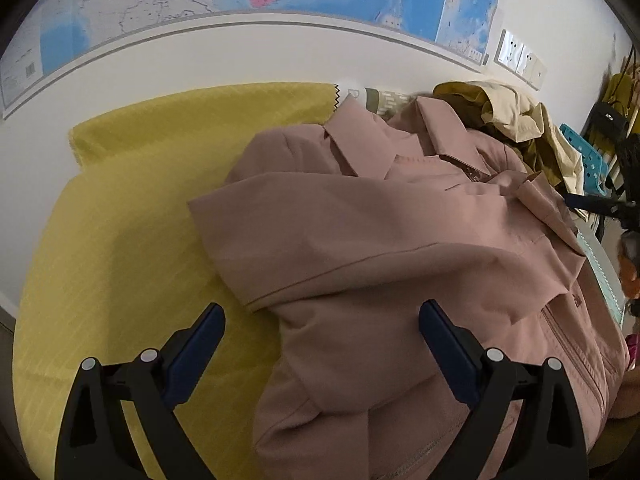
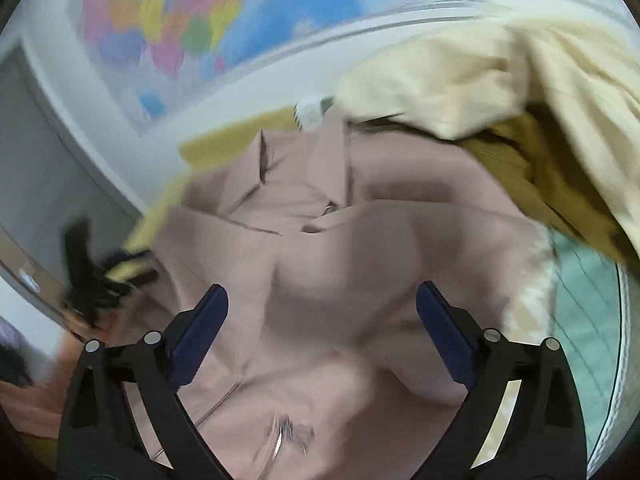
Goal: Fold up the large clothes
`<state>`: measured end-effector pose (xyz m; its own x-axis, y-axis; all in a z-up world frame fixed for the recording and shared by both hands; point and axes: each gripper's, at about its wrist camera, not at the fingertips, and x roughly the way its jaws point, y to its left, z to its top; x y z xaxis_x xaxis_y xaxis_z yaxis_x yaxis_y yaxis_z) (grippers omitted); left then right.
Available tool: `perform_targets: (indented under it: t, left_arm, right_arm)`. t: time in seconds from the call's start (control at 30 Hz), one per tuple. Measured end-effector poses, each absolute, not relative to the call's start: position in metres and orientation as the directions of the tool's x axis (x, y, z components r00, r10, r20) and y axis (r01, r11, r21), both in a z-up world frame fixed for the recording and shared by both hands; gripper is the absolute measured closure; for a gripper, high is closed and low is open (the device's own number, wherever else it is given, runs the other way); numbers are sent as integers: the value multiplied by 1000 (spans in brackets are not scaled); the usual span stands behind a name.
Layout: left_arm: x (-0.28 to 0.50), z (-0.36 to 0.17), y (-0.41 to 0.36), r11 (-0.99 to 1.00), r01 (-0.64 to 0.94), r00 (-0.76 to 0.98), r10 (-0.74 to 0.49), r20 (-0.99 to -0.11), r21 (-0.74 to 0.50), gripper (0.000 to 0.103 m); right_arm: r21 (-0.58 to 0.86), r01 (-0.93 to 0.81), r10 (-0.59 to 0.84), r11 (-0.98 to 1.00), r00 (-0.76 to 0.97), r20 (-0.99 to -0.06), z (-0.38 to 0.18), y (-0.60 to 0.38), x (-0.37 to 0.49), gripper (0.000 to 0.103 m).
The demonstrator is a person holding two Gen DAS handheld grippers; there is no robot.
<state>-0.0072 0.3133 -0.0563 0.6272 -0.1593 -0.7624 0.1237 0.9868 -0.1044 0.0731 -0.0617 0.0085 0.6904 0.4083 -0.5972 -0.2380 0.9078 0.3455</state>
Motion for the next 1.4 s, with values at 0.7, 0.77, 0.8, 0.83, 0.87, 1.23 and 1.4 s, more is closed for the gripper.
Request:
perform_targets:
  t: [0.7,0.77,0.8,0.83,0.87,1.23,1.4]
  left_arm:
    - [-20,-63,319,986,124,583,-166,-795,-115,9]
    - [-19,-58,312,993,96,602,-116,-790,-72,9]
    - [-20,-54,306,996,83,615,-79,-785,-35,9]
    - [-21,-50,298,997,72,626,-35,-779,13,9]
    - [-21,-47,293,997,67,635,-4,-772,50,9]
    - [-29,-33,259,975,85,675,94,-732,204,9]
    - [-32,-28,256,968,52,694,142,-706,246,9]
  right_arm:
    - [510,-97,409,855,732,-545,-18,-154,5,28]
    - [495,-106,399,862,745,-534,-9,-149,13,25]
    - [477,-112,393,872,742,-543,-7,-142,19,25]
    - [464,-112,384,879,743,-549,-8,-140,21,25]
    - [454,-120,385,883,738,-555,-8,-135,26,23]
    - [356,-127,340,926,692,-637,-17,-122,41,69]
    - [346,-135,331,929,719,-611,-9,-126,33,98]
